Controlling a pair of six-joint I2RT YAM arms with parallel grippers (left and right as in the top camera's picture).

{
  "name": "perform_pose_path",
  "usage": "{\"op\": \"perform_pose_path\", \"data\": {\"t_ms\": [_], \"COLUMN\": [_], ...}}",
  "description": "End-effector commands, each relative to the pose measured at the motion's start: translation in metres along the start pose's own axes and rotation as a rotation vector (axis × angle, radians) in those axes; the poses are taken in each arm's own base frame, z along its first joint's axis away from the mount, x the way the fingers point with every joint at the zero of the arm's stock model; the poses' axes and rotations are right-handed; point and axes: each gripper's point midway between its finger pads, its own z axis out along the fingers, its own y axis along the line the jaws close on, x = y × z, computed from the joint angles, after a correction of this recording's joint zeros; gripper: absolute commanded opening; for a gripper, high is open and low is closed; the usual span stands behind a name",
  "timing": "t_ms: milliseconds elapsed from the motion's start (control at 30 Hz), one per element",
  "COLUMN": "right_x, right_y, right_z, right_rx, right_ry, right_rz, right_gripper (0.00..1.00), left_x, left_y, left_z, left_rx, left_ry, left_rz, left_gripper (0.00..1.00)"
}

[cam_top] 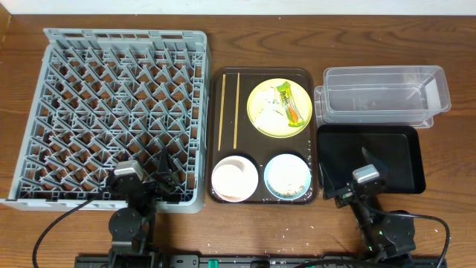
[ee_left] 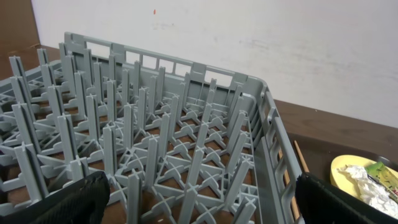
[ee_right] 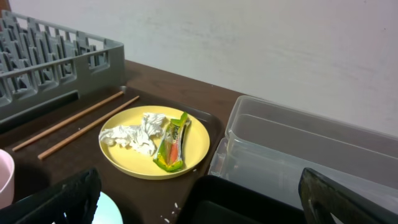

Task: Sort waste into correct bins and load items into the dishwasher
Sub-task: 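Move the right gripper toward the yellow plate on the tray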

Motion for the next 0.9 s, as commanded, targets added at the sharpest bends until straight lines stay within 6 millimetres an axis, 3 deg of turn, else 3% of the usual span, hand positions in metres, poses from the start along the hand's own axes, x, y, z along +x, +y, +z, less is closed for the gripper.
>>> {"op": "perform_pose_path", "data": {"t_ms": [0,300,433,567,667,867], "right_x": [0.000,-0.002,-0.019,-0.055,-0.094,-0.129], "right_y": [-0.001,0.007,0.016,0.005,0.001,0.008], "right_z": [0.000,0.000,-0.002,-0.010,-0.015,0.019], "right_rx": [0.004,-0.042,-0.101,-0.059,-0.062,-0.157], "right_ry": [-0.003,-0.014,-0.074,-0.149,-0.103,0.174], "right_rz": [-0.010,-0.010,0.046,0.109,0.121,0.161], "right_gripper": [0.99,0.99,0.99,0.99,0.99,0.99], "left_x": [0.017,0.017,0.015,-0.015,-0.062,-0.091], "left_y": [0.004,0.003,-0.026,-0.042,-0.053,-0.082], "left_z": [0.001,0.001,-0.003,-0.010,-0.018,-0.015], "left_rx": [-0.012,-0.010,0.154,0.222,0.217,0.262], "left_ry": [0.049,0.050,0.071,0.037,0.076,0.401], "left_rz": [0.007,0.007,0.002,-0.055,-0.056,-0.077], "left_gripper": [0.96,0.96,0.96,0.96,0.96,0.96]}}
